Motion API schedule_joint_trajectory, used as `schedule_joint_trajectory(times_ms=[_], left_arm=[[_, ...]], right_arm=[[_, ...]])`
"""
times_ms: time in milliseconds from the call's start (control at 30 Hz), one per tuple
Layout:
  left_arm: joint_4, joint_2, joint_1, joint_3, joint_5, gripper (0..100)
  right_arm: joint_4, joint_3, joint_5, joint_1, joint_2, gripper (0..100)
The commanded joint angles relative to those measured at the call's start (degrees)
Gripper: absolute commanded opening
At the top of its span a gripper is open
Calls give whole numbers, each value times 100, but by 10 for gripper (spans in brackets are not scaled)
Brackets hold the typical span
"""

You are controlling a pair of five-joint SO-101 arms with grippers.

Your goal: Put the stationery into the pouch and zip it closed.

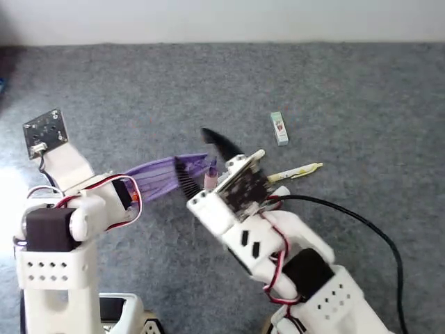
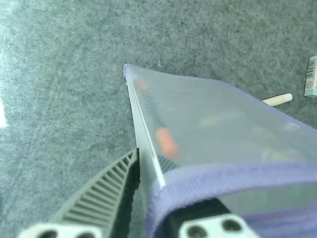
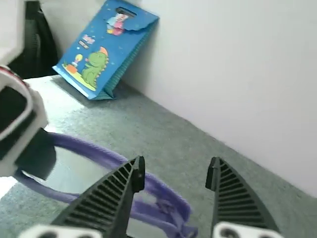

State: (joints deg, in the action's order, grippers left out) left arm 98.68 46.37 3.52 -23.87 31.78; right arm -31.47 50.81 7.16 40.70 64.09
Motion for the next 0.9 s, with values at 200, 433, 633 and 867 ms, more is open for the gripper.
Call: schedule_joint_trajectory(times_ms=[200,433,633,867], left_arm=[[-185,53,26,31,70,13],[-211,62,26,31,70,13],[-237,18,26,31,70,13],[-237,18,26,31,70,13]], right_arm=[[-2009,-607,-1670,-2659,-338,208],[-2352,-949,-2374,-3196,-1851,208],[-2624,-1978,-3112,-3257,-3538,208],[-3081,-3455,-3763,-3530,-5912,212]])
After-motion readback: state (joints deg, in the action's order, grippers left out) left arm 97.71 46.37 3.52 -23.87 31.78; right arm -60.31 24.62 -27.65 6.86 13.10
